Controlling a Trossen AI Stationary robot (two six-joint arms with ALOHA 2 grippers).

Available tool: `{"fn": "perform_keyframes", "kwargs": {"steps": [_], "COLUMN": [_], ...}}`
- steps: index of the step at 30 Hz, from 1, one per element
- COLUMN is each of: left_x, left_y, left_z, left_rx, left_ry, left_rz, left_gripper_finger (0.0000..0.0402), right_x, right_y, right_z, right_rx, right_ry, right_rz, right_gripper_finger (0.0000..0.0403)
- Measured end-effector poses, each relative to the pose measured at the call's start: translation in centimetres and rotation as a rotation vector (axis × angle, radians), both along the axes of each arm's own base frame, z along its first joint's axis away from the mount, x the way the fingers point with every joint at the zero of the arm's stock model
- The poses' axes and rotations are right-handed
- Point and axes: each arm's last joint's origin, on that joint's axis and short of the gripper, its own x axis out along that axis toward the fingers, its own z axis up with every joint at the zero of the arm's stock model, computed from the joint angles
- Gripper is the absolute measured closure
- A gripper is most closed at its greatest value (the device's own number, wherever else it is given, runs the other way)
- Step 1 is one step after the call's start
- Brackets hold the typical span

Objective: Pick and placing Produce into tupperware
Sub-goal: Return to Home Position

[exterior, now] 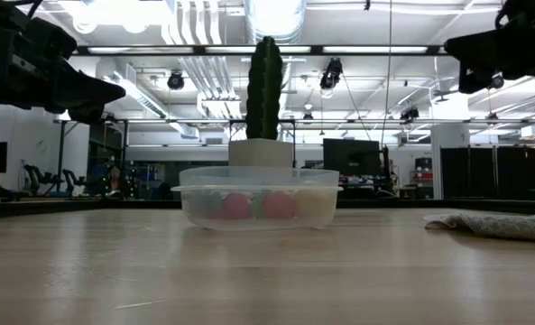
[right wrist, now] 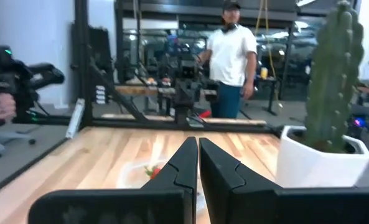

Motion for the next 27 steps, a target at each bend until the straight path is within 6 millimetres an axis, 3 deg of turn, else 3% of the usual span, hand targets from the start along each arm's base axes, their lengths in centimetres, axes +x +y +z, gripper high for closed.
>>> {"fn": "perform_keyframes", "kwargs": {"steps": [7,21,27], "left_x": [0.1,0.1,0.1], "left_y": [0.0,0.0,0.0], "left_z": [-0.1,0.0,0.0], "left_rx": [-0.001,0.03,0.054], "left_ry": [0.016,-0.004,-0.004], "left_rz": [0.001,0.001,0.0], "left_gripper_finger": [0.0401,0.0402,0.0401], "right_x": [0.2,0.3,0.4], "right_y": [0.4,0.3,-0.4], "right_z": [-1.2,-1.7,-1.7], "right_rx": [0.018,-0.003,-0.027], "right_ry": [0.031,0.025,0.028], "right_rz": [0.027,0.01,-0.08], "right_gripper_finger": [0.0394,0.0395,0.0395]}}
